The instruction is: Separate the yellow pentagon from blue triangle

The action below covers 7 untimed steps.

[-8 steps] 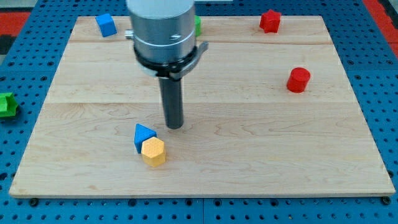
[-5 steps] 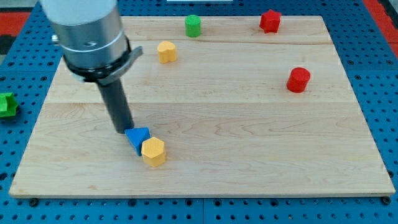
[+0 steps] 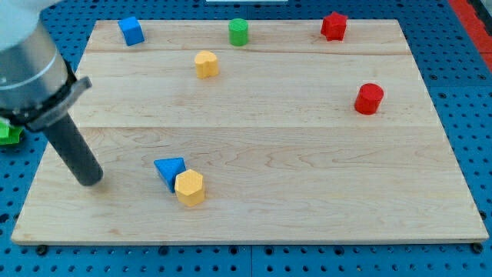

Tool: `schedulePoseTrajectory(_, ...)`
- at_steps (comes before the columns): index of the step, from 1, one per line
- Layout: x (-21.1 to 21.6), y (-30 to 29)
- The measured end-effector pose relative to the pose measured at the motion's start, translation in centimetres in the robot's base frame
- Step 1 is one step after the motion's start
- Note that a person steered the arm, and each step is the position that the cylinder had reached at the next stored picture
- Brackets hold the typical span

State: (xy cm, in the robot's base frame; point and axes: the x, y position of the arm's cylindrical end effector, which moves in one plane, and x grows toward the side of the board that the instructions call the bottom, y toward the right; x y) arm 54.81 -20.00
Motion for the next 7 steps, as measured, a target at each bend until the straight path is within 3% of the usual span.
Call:
schedulePoseTrajectory(1,1.8,4.1)
schedulePoseTrajectory(3,1.3,5.8)
schedulePoseTrajectory(7,1.3,14.6)
